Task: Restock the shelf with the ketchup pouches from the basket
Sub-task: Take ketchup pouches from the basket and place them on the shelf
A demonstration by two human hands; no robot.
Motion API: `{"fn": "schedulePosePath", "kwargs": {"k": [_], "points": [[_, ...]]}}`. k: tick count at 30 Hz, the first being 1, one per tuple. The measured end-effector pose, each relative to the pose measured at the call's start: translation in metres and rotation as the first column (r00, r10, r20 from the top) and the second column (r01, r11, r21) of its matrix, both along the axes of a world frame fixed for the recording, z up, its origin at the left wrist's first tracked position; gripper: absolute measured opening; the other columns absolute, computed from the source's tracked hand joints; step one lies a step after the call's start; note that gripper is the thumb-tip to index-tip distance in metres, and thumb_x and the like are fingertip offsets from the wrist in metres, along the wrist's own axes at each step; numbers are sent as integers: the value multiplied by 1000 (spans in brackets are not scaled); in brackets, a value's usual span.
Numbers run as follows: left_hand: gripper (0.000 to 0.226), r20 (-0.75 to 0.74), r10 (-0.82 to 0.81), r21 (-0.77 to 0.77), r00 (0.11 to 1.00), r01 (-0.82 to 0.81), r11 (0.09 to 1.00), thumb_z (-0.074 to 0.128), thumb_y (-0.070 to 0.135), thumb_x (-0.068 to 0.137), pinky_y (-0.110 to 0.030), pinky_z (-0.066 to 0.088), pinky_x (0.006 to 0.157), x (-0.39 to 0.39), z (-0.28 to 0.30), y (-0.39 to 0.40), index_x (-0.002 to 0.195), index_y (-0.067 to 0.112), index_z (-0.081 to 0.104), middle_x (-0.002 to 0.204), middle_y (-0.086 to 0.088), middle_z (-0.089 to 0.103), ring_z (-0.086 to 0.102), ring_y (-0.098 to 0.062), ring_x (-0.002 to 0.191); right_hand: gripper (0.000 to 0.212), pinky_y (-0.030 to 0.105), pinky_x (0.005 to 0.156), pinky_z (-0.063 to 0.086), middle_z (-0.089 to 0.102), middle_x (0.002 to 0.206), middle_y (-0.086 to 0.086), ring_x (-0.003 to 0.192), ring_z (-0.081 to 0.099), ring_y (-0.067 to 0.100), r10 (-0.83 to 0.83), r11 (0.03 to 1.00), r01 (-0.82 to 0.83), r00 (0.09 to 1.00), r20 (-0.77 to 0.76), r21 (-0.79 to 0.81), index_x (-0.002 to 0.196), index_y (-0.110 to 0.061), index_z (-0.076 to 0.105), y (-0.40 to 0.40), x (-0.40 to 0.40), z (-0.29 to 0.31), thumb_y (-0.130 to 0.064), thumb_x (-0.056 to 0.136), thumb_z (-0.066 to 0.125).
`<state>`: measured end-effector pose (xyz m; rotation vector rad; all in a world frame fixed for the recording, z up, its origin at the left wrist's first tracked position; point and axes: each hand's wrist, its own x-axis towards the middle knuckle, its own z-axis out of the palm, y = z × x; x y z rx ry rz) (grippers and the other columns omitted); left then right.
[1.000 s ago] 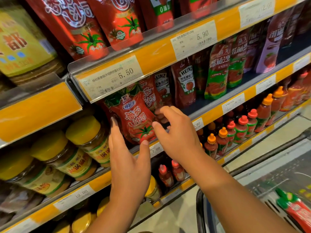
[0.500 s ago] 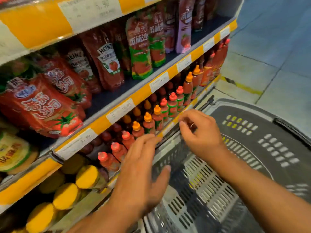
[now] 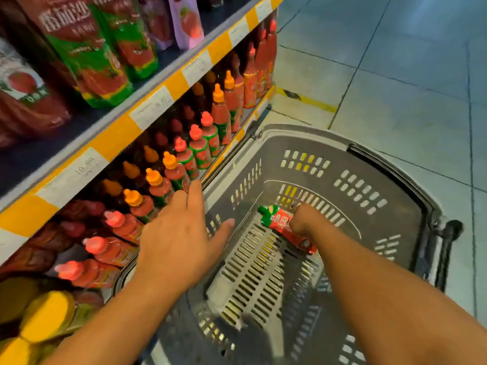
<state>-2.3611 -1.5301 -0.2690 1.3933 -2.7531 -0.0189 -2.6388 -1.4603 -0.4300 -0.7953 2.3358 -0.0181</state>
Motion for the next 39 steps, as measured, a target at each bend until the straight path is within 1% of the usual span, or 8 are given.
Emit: {"fn": "schedulePosePath", "kwargs": {"k": [5,13,17,23,29,32,37,39], "points": [[92,44,54,22,998,-55,998,29,84,88,-34,36,57,0,1,1,157,25,17,133,0,53,67,-26,102,48,45,105,52,64,135,20,123,62,39,37,996,-39,999,20,86,138,-6,58,-11,-6,-44,-20,93,69],[94,45,90,45,995,-92,995,24,87,85,-36,41,60,0,1,1,155,25,20,124,0,52,65,-27,100,64,52,104,50,64,126,13,124,58,38,111,987,-91,983,-147,132,129,-15,61,-2,1,-74,-46,76,80],[94,41,89,53,995,-91,994,23,89,85,-35,39,59,-1,3,1,155,25,18,124,0,52,64,-26,100,42,38,77,55,63,87,7,88,66,30,97,983,-94,995,-12,159,109,-9,70,-4,3,-68,-29,74,81],[100,20,69,92,997,-71,993,24,89,86,-40,47,69,0,3,2,160,23,7,139,-2,47,62,-28,112,54,46,91,61,69,96,5,95,69,29,77,979,-98,989,123,177,110,-13,71,-2,14,-57,-17,62,96],[95,-46,52,93,998,-48,995,31,88,87,-34,38,59,4,5,1,156,23,21,124,3,55,66,-24,100,23,38,94,57,69,93,2,95,68,25,347,925,-369,917,198,87,104,-16,70,-15,15,20,-19,85,82],[98,-49,49,83,998,-45,996,30,89,87,-32,36,63,4,5,-1,158,23,20,133,3,55,67,-22,107,24,26,76,47,63,84,-8,91,64,21,459,886,-464,872,172,-10,89,-28,59,-19,16,72,-19,84,82],[97,-176,63,146,982,-37,989,34,88,86,-39,49,79,5,6,0,159,25,17,142,4,50,61,-20,121,34,19,69,48,73,83,-6,81,70,8,393,886,-327,906,158,-329,93,-27,63,-11,26,157,-21,78,93],[94,-207,61,165,976,-27,986,41,85,85,-43,49,85,5,3,-1,155,27,20,139,4,52,60,-23,121,36,27,77,56,80,86,-11,79,74,3,349,847,-216,915,203,-486,95,-24,72,-4,35,188,-20,70,96]]}}
